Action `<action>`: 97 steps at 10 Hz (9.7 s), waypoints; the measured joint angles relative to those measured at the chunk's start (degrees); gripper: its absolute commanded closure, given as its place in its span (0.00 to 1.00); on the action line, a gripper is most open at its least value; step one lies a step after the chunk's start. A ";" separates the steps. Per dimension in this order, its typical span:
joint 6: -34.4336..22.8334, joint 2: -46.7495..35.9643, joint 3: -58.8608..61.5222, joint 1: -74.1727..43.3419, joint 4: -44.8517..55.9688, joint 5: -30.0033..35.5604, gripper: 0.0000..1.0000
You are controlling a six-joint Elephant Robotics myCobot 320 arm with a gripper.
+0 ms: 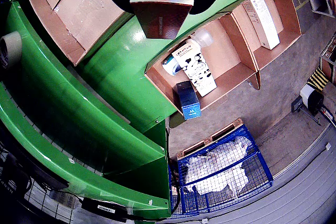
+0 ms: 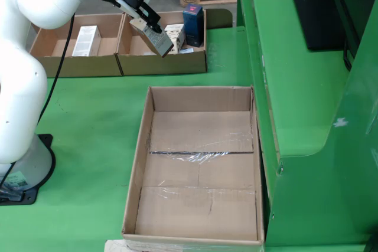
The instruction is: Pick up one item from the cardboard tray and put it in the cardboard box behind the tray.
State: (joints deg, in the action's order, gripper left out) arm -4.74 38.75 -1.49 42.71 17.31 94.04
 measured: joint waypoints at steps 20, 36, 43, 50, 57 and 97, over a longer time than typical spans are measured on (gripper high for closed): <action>0.00 0.00 0.00 0.00 0.00 0.00 1.00; -6.33 5.10 0.00 17.49 -16.79 -3.87 1.00; -10.28 10.73 -0.09 25.40 -32.86 -3.78 1.00; -15.47 7.83 -0.09 28.92 -24.69 6.94 1.00; -18.55 2.99 0.09 37.18 -10.72 10.54 1.00; -11.25 23.30 0.18 25.84 -11.51 22.15 0.20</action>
State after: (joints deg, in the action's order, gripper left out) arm -15.99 62.05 -1.31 68.55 5.80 116.19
